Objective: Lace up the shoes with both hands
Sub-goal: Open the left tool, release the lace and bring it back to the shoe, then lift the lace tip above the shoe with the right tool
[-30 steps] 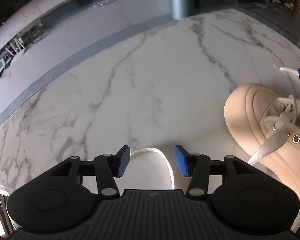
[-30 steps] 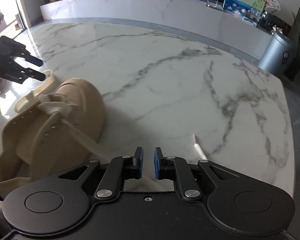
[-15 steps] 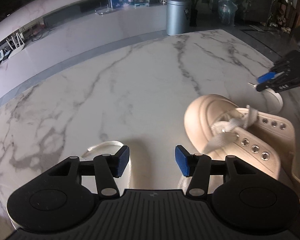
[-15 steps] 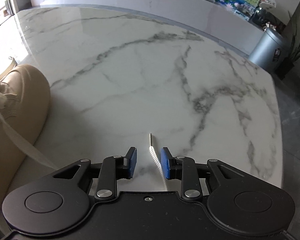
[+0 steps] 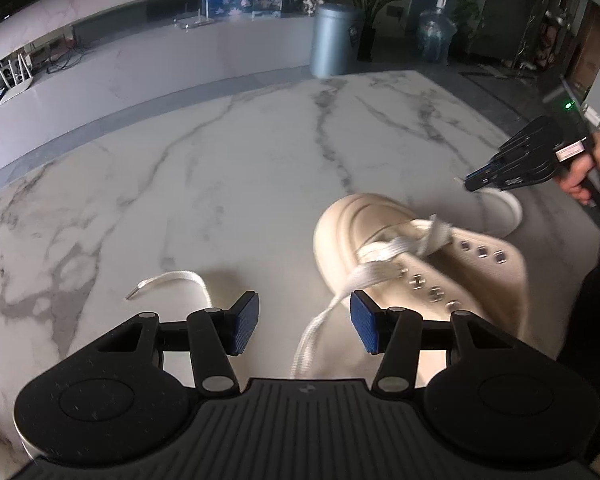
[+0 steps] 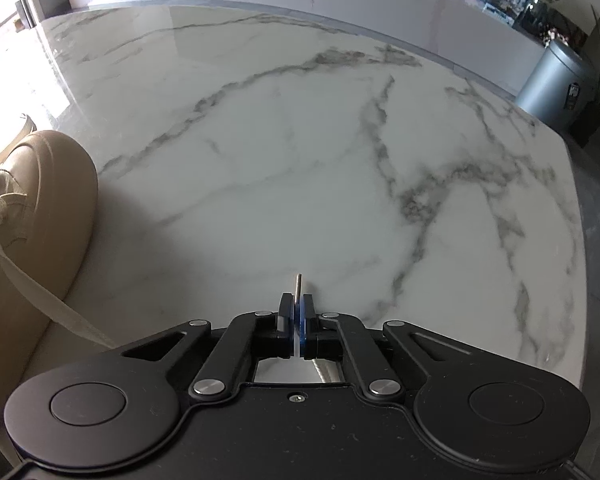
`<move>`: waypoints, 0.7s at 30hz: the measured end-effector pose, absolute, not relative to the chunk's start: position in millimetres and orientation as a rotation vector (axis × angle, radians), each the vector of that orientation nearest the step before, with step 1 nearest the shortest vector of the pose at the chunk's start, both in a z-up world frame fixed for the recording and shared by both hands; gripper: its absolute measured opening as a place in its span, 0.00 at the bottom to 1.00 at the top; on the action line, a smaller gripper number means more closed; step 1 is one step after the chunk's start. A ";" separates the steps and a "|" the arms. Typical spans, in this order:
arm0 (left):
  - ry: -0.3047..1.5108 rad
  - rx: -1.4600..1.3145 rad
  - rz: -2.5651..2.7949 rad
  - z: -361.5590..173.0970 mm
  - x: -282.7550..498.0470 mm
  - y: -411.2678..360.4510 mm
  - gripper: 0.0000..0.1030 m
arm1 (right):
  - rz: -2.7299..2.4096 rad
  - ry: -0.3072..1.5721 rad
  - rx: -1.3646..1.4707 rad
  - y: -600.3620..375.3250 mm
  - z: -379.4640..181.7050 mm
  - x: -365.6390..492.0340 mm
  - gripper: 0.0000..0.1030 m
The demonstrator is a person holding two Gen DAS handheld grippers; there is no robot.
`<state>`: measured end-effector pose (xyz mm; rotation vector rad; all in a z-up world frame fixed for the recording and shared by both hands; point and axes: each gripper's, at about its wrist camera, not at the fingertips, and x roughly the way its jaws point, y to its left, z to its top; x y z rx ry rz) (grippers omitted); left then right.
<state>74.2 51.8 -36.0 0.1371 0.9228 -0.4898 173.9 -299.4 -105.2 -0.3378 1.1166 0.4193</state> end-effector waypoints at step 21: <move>0.989 0.136 -0.612 -40.4 43.2 -8.7 0.16 | 0.318 0.901 -0.618 -293.9 32.7 117.3 0.00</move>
